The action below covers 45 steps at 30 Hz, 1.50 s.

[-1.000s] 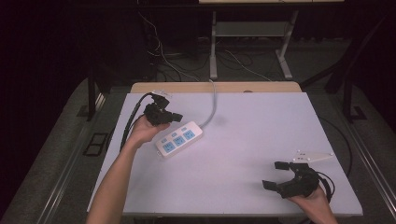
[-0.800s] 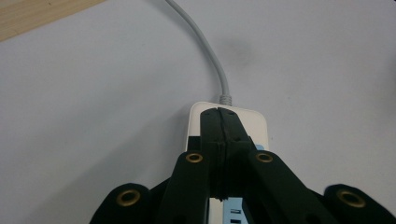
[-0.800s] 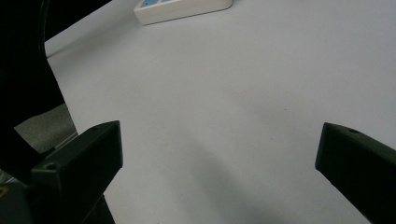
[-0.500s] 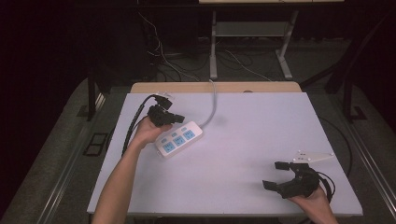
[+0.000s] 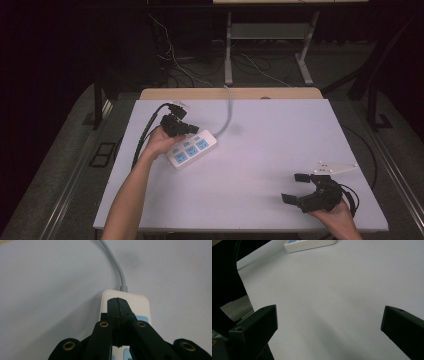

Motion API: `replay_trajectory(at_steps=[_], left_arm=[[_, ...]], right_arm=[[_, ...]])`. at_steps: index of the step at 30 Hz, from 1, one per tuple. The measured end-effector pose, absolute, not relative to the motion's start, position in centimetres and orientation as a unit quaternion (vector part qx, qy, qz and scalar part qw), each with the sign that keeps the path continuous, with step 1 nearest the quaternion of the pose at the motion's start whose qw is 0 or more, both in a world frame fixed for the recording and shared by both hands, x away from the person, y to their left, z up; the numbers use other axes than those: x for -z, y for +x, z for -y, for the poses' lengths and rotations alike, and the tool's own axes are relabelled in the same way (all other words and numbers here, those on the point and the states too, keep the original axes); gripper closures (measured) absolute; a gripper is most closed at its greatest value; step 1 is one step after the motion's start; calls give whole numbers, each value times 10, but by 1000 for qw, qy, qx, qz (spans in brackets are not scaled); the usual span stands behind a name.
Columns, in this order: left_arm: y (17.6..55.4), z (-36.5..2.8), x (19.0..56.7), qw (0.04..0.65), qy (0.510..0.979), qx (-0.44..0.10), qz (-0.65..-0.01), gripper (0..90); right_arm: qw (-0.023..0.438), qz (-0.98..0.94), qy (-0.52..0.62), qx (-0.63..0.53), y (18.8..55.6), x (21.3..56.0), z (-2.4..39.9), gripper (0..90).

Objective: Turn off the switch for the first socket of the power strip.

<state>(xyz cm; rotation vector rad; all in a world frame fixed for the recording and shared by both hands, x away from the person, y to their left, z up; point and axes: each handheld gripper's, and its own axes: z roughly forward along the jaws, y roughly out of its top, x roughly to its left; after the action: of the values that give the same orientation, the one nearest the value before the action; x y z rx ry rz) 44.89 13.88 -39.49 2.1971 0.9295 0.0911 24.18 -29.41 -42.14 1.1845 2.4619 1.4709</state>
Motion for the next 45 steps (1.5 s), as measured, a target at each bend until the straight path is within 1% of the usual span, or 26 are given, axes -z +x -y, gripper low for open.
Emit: replay_trajectory(at_steps=[21, 32, 34, 37, 40, 44, 45], left_arm=[[451, -138, 413, 349, 863, -23, -365, 893], [451, -138, 415, 355, 862, -25, -361, 896], [452, -139, 416, 357, 861, -13, -361, 897], [452, -140, 417, 360, 859, -9, -363, 898], [453, -140, 418, 364, 854, -24, -372, 899], [452, -131, 418, 359, 857, -40, -366, 899], [453, -131, 418, 358, 857, -37, -368, 899]], right_arm=[[19, -794, 381, -474, 242, 421, 295, 4], [20, -795, 381, -472, 241, 421, 294, 5], [20, -795, 381, -472, 241, 422, 294, 5], [21, -796, 380, -472, 241, 422, 294, 5], [20, -796, 380, -471, 241, 422, 294, 5], [20, -796, 379, -471, 241, 422, 294, 5], [21, -796, 379, -472, 241, 422, 294, 4]])
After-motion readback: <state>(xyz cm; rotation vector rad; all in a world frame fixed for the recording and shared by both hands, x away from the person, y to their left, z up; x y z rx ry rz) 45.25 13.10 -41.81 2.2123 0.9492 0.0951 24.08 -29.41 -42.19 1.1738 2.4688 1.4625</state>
